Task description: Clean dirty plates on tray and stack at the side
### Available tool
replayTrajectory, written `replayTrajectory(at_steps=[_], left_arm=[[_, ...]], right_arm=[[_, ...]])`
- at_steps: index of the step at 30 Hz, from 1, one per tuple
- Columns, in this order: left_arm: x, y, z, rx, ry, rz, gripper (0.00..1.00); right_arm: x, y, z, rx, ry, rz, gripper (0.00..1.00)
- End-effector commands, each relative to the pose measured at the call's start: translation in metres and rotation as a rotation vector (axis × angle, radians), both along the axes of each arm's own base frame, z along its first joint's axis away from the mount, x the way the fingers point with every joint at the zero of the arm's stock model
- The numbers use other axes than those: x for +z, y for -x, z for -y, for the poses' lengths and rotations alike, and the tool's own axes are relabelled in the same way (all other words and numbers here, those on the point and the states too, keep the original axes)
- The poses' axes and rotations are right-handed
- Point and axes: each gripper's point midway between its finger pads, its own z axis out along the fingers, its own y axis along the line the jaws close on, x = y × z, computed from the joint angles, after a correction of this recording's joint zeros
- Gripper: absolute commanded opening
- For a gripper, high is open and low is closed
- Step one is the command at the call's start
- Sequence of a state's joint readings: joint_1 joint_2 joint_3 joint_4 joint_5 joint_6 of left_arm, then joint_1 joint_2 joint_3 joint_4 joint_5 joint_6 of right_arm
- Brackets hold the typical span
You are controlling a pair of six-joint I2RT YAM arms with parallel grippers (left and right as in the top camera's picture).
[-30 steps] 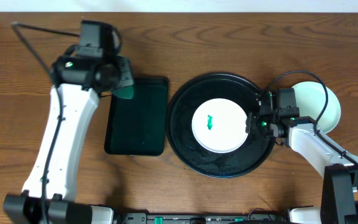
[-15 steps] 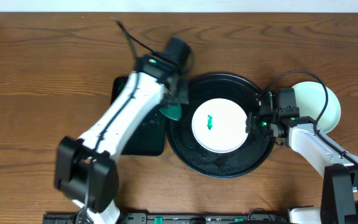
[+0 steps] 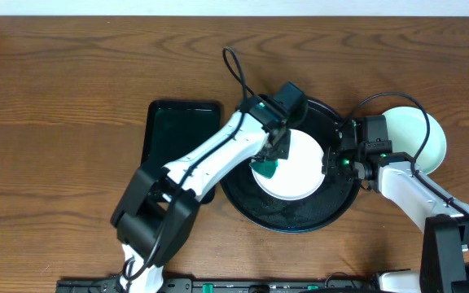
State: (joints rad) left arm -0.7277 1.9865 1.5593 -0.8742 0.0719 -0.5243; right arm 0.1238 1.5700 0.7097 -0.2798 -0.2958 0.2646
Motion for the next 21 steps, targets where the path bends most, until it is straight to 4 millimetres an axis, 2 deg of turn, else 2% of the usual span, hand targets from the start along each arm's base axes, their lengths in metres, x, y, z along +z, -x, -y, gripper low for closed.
replayTrajectory(at_steps=[1,16,21], left_arm=[[-0.009,-0.001,0.005,0.019,-0.011,-0.006,0.07],[-0.012,-0.005,0.013,0.011,0.006,0.012,0.07],[-0.011,-0.009,0.016,0.012,0.022,0.03,0.07]], right_arm=[[-0.006,0.008,-0.006,-0.001,-0.027,-0.039,0.01],[-0.004,0.01,-0.011,-0.031,-0.072,-0.066,0.02],[-0.005,0.011,-0.011,-0.03,-0.071,-0.068,0.05]])
